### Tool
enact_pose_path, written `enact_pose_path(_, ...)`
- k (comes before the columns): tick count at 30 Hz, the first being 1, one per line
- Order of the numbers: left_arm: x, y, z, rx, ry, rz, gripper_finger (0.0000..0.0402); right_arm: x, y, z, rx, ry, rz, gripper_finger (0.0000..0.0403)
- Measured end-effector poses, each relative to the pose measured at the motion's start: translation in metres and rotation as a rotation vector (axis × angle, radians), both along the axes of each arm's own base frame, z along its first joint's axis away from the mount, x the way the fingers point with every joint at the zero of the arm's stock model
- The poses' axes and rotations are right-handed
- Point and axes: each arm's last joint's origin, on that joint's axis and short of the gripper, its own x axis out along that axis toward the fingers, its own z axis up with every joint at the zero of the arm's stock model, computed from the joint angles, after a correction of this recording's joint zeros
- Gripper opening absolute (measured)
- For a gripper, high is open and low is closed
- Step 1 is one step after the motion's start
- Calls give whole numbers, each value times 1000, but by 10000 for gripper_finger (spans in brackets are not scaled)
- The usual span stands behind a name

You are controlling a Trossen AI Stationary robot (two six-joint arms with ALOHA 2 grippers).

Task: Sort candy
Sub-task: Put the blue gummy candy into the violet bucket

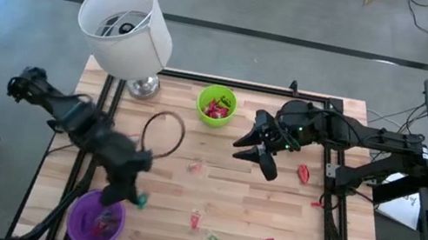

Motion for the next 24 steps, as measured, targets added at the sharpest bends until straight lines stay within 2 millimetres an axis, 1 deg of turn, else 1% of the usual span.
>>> enact_pose_path(4, -21, -16, -6, 15, 153, -7, 0, 0, 0, 0, -2, 0, 0, 157)
enact_pose_path(10, -46, -31, -21, 101, 363, -7, 0, 0, 0, 0, -4, -3, -2, 152)
enact_pose_path(16, -54, -41, -43, 135, 456, 1, 0, 1, -2, 0, -37, -3, -71, 152)
enact_pose_path(24, -54, -49, -69, 97, 565, 0, 0, 1, -3, 0, -39, -2, -77, 148)
